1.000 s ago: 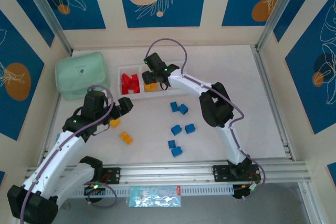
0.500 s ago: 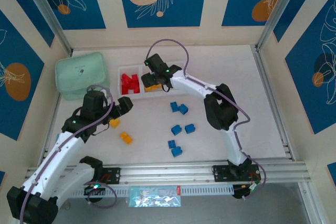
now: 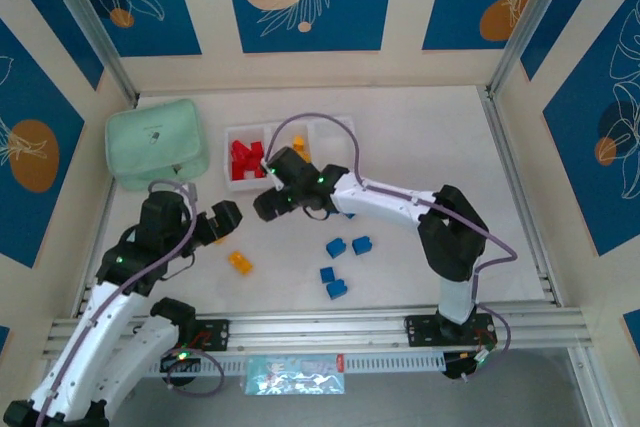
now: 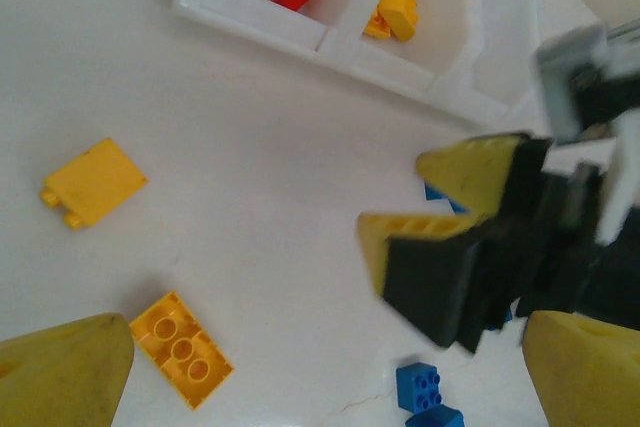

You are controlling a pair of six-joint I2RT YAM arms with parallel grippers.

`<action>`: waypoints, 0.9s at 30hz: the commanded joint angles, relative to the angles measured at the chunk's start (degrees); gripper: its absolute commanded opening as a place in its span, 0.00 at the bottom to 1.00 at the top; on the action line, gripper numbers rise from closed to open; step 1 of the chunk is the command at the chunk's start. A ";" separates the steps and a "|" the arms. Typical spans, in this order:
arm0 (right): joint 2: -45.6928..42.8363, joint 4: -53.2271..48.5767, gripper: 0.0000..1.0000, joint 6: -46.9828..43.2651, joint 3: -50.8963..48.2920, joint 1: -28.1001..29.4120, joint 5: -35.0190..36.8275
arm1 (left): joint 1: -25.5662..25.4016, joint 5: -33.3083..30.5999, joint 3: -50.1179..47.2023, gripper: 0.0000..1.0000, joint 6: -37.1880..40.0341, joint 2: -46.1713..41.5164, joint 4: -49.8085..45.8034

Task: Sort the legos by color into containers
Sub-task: Pick up the lego from the bottom-left of the table.

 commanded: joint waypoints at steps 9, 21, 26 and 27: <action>6.44 4.40 0.87 4.05 0.48 8.47 -3.12 | 0.58 -4.21 0.63 0.99 -4.37 -8.72 -10.49; 12.16 2.96 0.87 2.64 4.84 11.87 -1.99 | 0.53 -5.93 1.09 0.99 -6.62 -13.50 -15.54; 14.44 1.60 0.84 1.58 6.71 12.73 -0.35 | 0.58 -6.06 0.74 0.99 -7.19 -13.90 -15.50; 15.03 1.42 0.84 0.91 7.05 12.94 -0.39 | 0.50 -6.18 0.65 0.99 -7.32 -13.92 -15.54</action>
